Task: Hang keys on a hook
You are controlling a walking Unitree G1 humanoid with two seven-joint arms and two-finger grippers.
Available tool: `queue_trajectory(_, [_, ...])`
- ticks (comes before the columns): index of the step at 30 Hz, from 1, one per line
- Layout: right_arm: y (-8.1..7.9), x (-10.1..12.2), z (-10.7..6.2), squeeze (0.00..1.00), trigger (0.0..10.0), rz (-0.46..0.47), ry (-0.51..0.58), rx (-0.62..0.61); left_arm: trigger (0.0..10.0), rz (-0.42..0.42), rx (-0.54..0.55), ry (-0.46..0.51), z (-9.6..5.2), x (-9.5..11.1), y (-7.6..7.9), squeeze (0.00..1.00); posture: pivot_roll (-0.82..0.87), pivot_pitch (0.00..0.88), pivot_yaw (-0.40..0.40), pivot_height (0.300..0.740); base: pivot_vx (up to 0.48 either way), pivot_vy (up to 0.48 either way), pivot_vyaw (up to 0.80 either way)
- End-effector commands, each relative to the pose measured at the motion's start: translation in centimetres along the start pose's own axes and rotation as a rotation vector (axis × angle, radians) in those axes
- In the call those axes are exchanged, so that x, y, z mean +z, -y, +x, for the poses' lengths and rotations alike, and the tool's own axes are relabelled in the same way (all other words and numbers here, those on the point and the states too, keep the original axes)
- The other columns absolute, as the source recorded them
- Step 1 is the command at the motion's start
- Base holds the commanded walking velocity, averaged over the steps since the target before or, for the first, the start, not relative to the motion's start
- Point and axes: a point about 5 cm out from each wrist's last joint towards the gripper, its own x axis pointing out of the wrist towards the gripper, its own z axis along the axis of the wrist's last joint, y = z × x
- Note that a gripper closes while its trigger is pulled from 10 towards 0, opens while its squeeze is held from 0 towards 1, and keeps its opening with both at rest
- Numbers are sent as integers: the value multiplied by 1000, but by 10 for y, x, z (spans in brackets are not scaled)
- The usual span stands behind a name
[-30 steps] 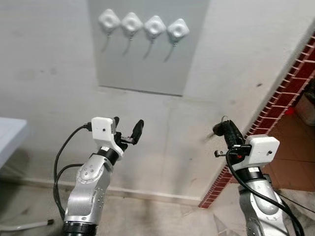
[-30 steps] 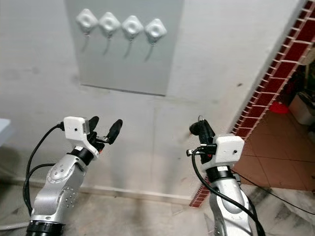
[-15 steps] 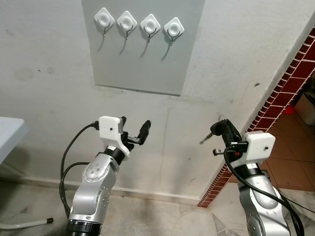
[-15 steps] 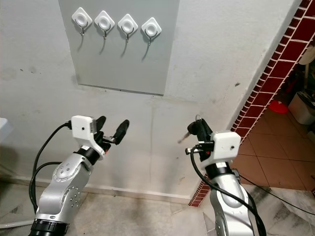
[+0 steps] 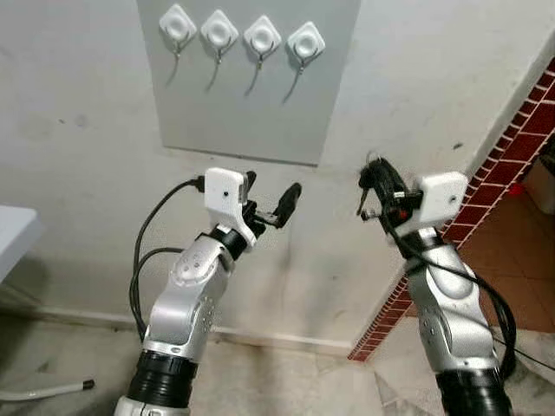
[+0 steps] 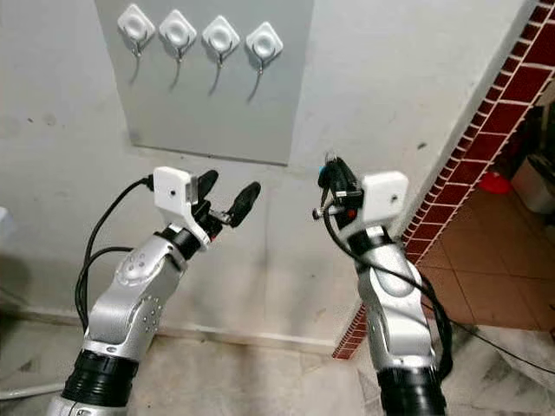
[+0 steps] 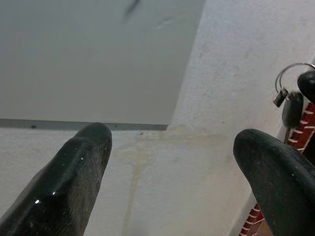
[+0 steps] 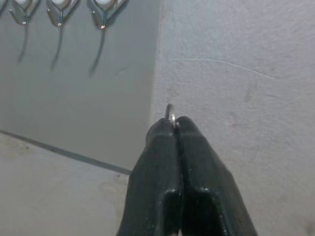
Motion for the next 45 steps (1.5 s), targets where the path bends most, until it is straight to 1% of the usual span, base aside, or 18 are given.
queue_trajectory(1, [6, 7, 13, 0, 10000, -7, 27, 6, 10000, 4, -31, 7, 6, 5, 3, 0, -24, 66, -73, 714, 0, 0, 0])
queue_trajectory(2, [6, 8, 15, 0, 10000, -6, 29, 10, 10000, 5, -33, 8, 6, 5, 3, 0, -24, 66, -73, 714, 0, 0, 0])
queue_trajectory(3, [6, 8, 21, 0, 10000, -5, 33, 20, 10000, 6, -32, 7, 6, 6, 2, 0, -21, 66, -75, 714, 0, 0, 0])
queue_trajectory(4, [6, 8, 21, 0, 10000, -5, 33, 20, 10000, 6, -32, 7, 6, 6, 2, 0, -21, 66, -75, 714, 0, 0, 0])
queue_trajectory(6, [5, 9, 26, 0, 10000, 0, 37, 36, 10000, 5, -35, 13, 6, 8, 1, 0, -20, 67, -77, 714, 0, 0, 0])
queue_trajectory(7, [6, 10, 32, 0, 10000, 22, 42, 42, 10000, 13, -39, 18, 7, 10, 0, 0, -16, 66, -80, 714, 0, 0, 0])
queue_trajectory(12, [2, 15, 43, 0, 10000, 52, 58, 73, 10000, 28, -45, 30, 8, 15, -3, 0, -10, 63, -83, 714, 0, 0, 0])
queue_trajectory(13, [-1, 17, 48, 0, 10000, 55, 67, 98, 10000, 33, -45, 34, 9, 17, -4, 0, -9, 61, -83, 714, 0, 0, 0])
queue_trajectory(15, [-3, 19, 53, 0, 10000, 54, 75, 114, 10000, 37, -43, 39, 11, 19, -6, 0, -8, 60, -84, 714, 0, 0, 0])
queue_trajectory(16, [-8, 20, 57, 0, 10000, 70, 83, 152, 10000, 44, -47, 47, 12, 21, -6, 0, -5, 58, -86, 714, 0, 0, 0])
queue_trajectory(17, [-8, 20, 57, 0, 10000, 70, 83, 152, 10000, 44, -47, 47, 12, 21, -6, 0, -5, 58, -86, 714, 0, 0, 0])
queue_trajectory(21, [-20, 25, 64, 0, 10000, 107, 109, 219, 10000, 54, -46, 58, 13, 25, -8, 0, 2, 54, -91, 714, 0, 0, 0])
queue_trajectory(23, [-23, 28, 67, 0, 10000, 118, 121, 230, 10000, 56, -47, 58, 14, 26, -9, 0, 3, 51, -92, 714, 0, 0, 0])
queue_trajectory(30, [-27, 31, 74, 0, 10000, 121, 144, 236, 10000, 57, -51, 66, 15, 29, -9, 0, 4, 47, -90, 714, 0, 0, 0])
queue_trajectory(31, [-27, 33, 79, 0, 10000, 122, 153, 221, 10000, 58, -58, 68, 15, 29, -8, 0, 6, 46, -91, 714, 0, 0, 0])
queue_trajectory(34, [-27, 36, 84, 0, 10000, 123, 161, 211, 10000, 57, -63, 69, 15, 30, -8, 0, 6, 47, -90, 714, 0, 0, 0])
queue_trajectory(35, [-26, 38, 87, 0, 10000, 111, 169, 203, 10000, 55, -65, 68, 16, 30, -7, 0, 7, 49, -89, 714, 0, 0, 0])
queue_trajectory(45, [-26, 44, 97, 0, 10000, 104, 182, 182, 10000, 40, -73, 68, 15, 31, -5, 0, 7, 59, -90, 714, 0, 0, 0])
